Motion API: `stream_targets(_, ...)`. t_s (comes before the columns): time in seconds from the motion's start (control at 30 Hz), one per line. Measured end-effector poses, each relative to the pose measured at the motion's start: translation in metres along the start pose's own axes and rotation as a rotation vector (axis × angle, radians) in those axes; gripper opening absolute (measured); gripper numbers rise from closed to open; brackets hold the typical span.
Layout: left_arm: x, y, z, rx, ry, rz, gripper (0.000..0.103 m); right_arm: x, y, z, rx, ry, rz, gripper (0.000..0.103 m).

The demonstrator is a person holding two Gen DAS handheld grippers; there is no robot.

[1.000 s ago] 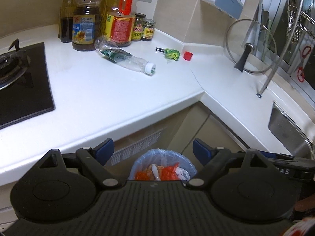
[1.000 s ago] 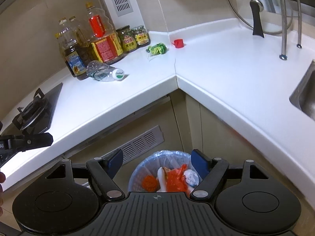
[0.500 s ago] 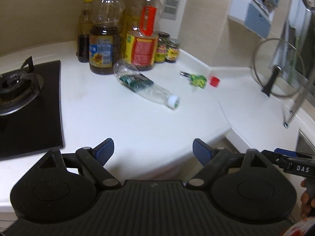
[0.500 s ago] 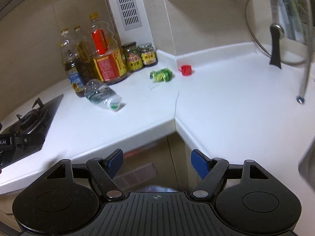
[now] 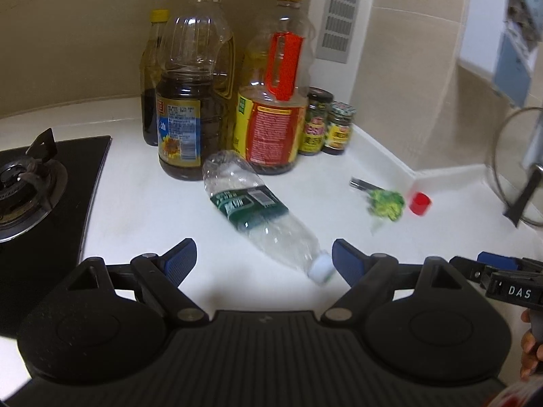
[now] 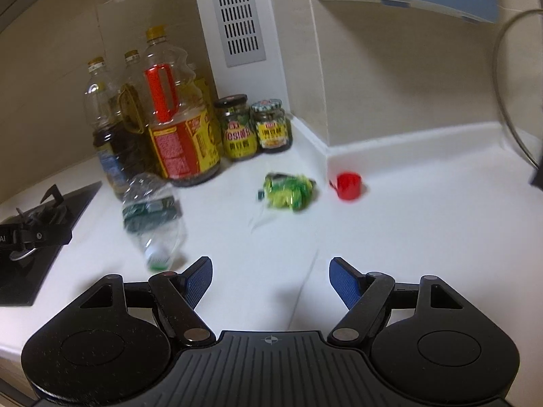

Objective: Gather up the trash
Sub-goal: 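Move the left tool to the water bottle while the right tool approaches the green bundle, then grasp the green bundle with the right tool while the left tool grasps the water bottle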

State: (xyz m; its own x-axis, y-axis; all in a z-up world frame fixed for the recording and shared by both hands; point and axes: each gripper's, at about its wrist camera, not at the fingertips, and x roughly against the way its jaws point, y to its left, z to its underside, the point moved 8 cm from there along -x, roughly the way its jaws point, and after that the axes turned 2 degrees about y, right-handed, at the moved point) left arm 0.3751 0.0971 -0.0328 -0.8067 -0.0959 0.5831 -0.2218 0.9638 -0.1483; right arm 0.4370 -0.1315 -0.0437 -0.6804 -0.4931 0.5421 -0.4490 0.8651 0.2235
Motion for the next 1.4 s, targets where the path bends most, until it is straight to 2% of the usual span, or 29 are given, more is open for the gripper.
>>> stream_targets(0.27,-0.048,-0.002,-0.016,0.036,0.012,-0.069,0.085,-0.067,-0.017,-0.039,0.027,-0.001,-0.056,0.076)
stream_targets(0.37,-0.060,-0.003,-0.018,0.048,0.021,-0.087,0.085,-0.089,-0.020,-0.047,0.056,-0.002,-0.056,0.079)
stream_targets(0.63,-0.082,-0.004,-0.018,0.081,0.036,-0.120,0.085,-0.137,-0.029,-0.055,0.079,0.001,-0.044,0.081)
stream_targets(0.87,-0.091,-0.002,-0.015,0.110,0.040,-0.140,0.085,-0.161,-0.027,-0.056,0.137,0.003,-0.018,0.080)
stream_targets(0.9,-0.093,-0.002,-0.015,0.112,0.042,-0.142,0.085,-0.162,-0.027,-0.055,0.143,0.005,-0.014,0.078)
stream_targets(1.0,-0.095,-0.002,-0.014,0.110,0.043,-0.150,0.085,-0.166,-0.026,-0.051,0.149,0.019,-0.014,0.063)
stream_targets(1.17,-0.098,-0.002,-0.014,0.110,0.046,-0.154,0.085,-0.167,-0.029,-0.047,0.144,0.046,-0.014,0.058)
stream_targets(1.33,-0.101,0.002,-0.014,0.123,0.047,-0.154,0.085,-0.164,-0.030,-0.045,0.175,0.057,-0.020,0.040)
stream_targets(1.4,-0.102,0.003,-0.014,0.139,0.048,-0.147,0.085,-0.163,-0.031,-0.045,0.173,0.060,-0.028,0.036)
